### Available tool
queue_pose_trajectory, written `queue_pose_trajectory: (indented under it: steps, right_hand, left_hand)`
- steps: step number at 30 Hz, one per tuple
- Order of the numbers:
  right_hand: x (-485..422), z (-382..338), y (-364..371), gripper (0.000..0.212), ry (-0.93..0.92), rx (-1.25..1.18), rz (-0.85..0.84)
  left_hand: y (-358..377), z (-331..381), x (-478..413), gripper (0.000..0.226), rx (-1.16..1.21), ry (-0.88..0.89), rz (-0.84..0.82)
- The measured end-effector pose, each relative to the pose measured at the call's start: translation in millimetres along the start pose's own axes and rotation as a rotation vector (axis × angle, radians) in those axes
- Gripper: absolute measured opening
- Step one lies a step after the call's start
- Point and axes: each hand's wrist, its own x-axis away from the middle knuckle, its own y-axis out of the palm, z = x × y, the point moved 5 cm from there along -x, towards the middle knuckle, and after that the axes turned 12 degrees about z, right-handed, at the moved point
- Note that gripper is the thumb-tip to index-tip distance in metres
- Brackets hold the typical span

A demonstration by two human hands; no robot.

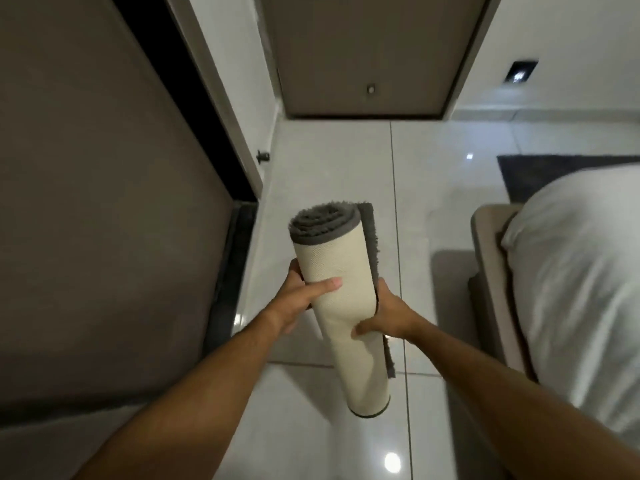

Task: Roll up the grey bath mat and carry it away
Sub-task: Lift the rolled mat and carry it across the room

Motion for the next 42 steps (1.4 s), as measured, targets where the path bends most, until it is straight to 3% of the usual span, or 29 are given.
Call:
queue_pose_trajectory:
  steps: [3, 7, 11, 16, 18, 23, 29, 32, 36, 42]
  right_hand:
    - [-34, -78, -57, 0.120, -0.123, -0.024, -0.018]
    - [-91, -170, -107, 0.085, -0.248, -0.108, 0.031]
    - [-182, -240, -150, 0.108, -0.274, -0.132, 0.111]
    - [-296, -304, -191, 0.101, -0.297, -0.064, 0.158]
    - [-335, -324, -204, 0.098, -0.306, -0.043, 0.175]
    - [-442, -366, -243, 0.116, -0.349, -0.028, 0.183]
    - [-592, -386, -277, 0.114, -0.347, -0.035, 0.119]
    - [-646, -394, -283, 0.116, -0.342, -0.020, 0.088]
    - [-719, -420, -283, 0.108, -0.383, -0.013, 0.029]
    - [-805, -444, -264, 0.103, -0.366, 0.014, 0.029]
  left_hand:
    - [7, 82, -28, 0.077, -0.010, 0.088, 0.027]
    - [2, 160, -83, 0.077, 0.011, 0.152, 0.030]
    - [-6, 230, -172, 0.094, -0.024, 0.187, 0.013]
    - [-15, 294, -277, 0.106, -0.043, 0.221, 0.039]
    - [-14, 317, -311, 0.104, -0.049, 0.217, 0.044]
    - [-11, 374, -411, 0.097, -0.104, 0.203, 0.056]
    - [2, 424, -546, 0.101, -0.184, 0.237, 0.081]
    - [4, 438, -589, 0.088, -0.243, 0.262, 0.066]
    - [-9, 452, -652, 0.070, -0.160, 0.202, 0.061]
    - [-40, 455, -734, 0.074, -0.088, 0.147, 0.128]
